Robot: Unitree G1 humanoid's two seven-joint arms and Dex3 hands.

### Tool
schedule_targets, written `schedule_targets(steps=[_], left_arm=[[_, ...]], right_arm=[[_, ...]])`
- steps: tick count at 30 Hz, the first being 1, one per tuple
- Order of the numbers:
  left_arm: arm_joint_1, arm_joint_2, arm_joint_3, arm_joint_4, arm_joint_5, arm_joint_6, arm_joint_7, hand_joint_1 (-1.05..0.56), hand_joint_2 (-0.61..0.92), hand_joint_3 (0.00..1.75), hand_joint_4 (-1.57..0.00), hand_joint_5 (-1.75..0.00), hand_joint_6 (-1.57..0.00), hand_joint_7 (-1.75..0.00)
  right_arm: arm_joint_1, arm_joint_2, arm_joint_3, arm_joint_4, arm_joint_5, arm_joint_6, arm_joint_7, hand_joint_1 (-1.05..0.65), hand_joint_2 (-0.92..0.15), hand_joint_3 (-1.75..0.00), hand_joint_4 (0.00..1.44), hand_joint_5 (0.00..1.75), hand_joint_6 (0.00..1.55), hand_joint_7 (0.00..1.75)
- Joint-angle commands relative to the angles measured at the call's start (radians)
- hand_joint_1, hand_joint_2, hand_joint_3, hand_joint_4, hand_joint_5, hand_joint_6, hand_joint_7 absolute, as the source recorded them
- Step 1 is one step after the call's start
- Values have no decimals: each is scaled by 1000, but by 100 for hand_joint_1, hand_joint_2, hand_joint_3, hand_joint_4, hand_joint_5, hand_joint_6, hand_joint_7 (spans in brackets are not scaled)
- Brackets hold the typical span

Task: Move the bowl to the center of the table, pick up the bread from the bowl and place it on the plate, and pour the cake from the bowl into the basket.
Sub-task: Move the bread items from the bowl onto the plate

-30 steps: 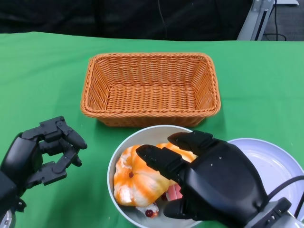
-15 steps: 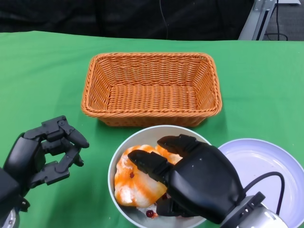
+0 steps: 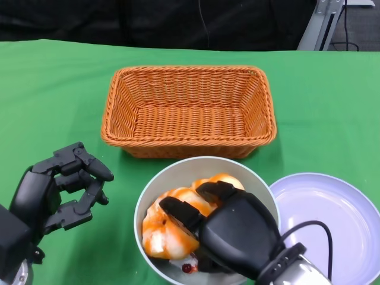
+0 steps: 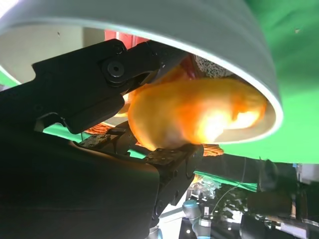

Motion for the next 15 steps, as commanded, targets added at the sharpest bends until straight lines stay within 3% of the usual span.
schedule_targets(steps=[1,7,13,15], left_arm=[[3,3,12,-18,-11,3,16,-10,72,85,-73,-158,-69,-135],[10,-4,12,-37,-16,15,26,-9,71,86,-73,-159,-69,-135],[9,-5,13,-33,-22,9,15,-9,71,86,-74,-161,-70,-135],[9,-4,12,-34,-22,10,15,-9,71,86,-74,-161,-70,-135]], right_arm=[[-12,-9,28,83,-2,19,-56,-79,-86,0,59,4,50,1],[-45,16,74,215,5,61,-228,-60,-91,-2,66,6,54,1],[-66,20,105,264,26,98,-225,-51,-91,-1,67,7,55,1],[-72,19,114,275,33,104,-221,-45,-89,0,75,11,61,3]])
